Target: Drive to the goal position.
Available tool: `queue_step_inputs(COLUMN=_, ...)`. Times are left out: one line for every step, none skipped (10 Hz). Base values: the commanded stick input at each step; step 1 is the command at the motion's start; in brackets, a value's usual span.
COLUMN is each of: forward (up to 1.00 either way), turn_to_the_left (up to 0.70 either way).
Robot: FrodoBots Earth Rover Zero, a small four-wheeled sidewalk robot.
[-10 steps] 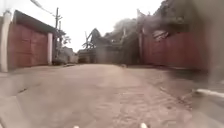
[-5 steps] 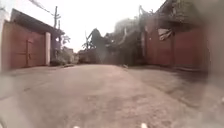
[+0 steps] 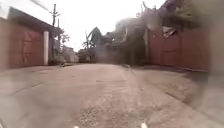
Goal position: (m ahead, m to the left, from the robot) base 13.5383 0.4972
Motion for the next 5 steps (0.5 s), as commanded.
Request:
queue_step_inputs(forward=1.0, turn_to_the_left=0.0)
queue_step_inputs(forward=1.0, turn_to_the_left=0.0)
queue_step_inputs(forward=1.0, turn_to_the_left=0.0)
queue_step_inputs(forward=1.0, turn_to_the_left=0.0)
queue_step_inputs(forward=1.0, turn_to_the_left=0.0)
